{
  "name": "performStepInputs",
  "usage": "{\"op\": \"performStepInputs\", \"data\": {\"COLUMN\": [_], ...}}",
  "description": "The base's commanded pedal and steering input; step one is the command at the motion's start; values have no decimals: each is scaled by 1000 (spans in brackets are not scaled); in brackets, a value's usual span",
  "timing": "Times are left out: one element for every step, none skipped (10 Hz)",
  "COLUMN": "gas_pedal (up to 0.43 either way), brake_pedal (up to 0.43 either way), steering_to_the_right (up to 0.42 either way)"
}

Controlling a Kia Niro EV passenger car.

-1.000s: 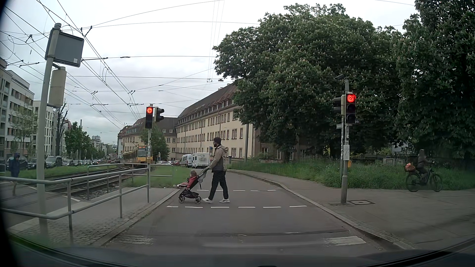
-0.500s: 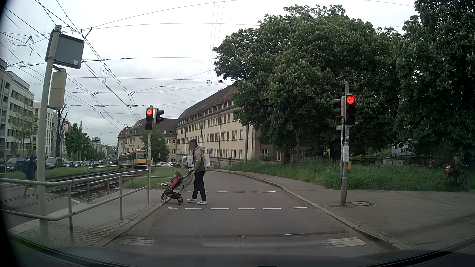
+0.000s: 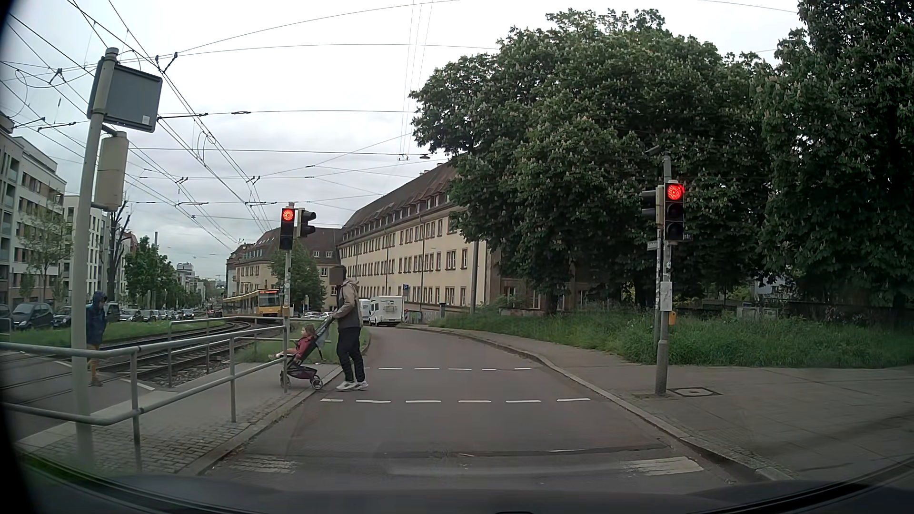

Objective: Follow the waypoints while adhering to traffic rules and regulations

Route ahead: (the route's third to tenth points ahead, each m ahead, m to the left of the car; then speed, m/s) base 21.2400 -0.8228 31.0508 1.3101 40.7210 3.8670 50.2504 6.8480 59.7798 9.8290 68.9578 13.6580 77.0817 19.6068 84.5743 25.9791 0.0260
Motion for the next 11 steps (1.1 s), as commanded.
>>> {"op": "performStepInputs", "data": {"gas_pedal": [0, 0, 0, 0, 0, 0, 0, 0, 0, 0, 0], "brake_pedal": [305, 305, 305, 305, 305, 305, 311, 305, 305, 311, 305], "steering_to_the_right": [-34, -34, -33, -31, -31, -32, -32, -32, -31, -32, -32]}}
